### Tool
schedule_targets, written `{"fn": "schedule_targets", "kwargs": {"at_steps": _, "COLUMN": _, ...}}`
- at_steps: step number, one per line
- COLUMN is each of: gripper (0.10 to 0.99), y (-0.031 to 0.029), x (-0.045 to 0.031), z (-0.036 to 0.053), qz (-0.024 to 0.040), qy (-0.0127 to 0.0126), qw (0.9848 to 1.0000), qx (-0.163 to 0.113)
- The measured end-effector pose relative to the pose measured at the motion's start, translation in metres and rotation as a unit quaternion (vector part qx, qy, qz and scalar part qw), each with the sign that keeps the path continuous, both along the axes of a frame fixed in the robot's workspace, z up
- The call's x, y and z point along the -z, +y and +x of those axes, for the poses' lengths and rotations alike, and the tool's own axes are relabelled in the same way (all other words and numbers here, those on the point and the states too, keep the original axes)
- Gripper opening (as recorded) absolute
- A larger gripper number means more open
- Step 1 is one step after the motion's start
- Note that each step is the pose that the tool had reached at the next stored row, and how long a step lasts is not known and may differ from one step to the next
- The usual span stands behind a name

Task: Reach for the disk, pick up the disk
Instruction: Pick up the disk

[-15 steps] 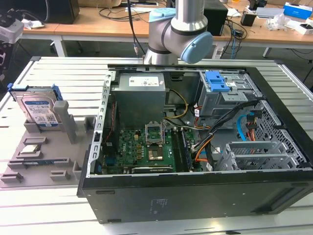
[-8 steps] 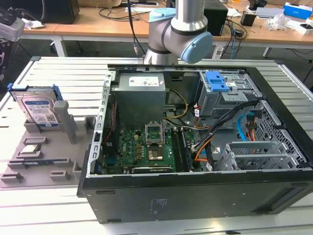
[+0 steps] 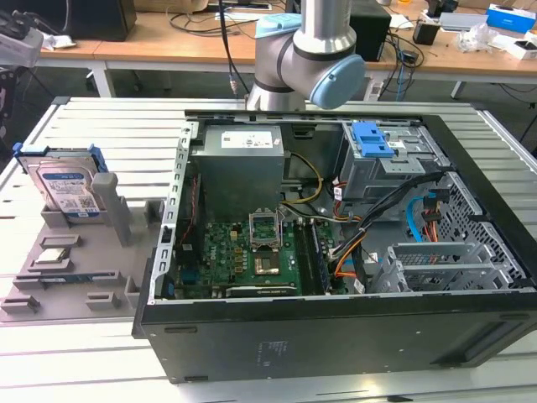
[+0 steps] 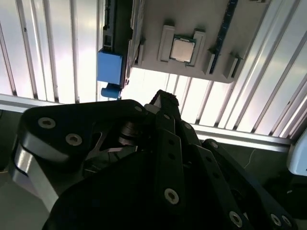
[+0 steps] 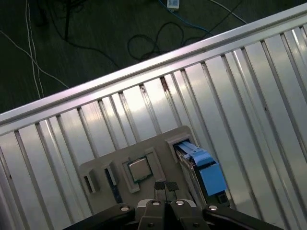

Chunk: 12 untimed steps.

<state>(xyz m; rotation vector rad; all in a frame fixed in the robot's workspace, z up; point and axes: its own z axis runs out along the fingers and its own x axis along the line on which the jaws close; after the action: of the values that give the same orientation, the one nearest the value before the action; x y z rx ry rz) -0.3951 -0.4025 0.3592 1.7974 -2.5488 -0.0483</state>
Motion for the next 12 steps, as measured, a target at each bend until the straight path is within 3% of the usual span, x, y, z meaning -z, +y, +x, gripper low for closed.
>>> {"fn": "schedule_targets", "kwargs": {"at_steps": 5, "gripper": 0.106, "y": 0.0000, "x": 0.0000, "z": 0.0000, "qz": 0.0000, "qy": 0.0000, "qw": 0.9996, "qx": -0.027}}
{"fn": "schedule_targets", "kwargs": {"at_steps": 12, "gripper": 0.106, "y": 0.0000, "x": 0.0000, "z": 0.0000, "qz": 0.0000, "qy": 0.0000, "qw": 0.9977, "qx": -0.067}}
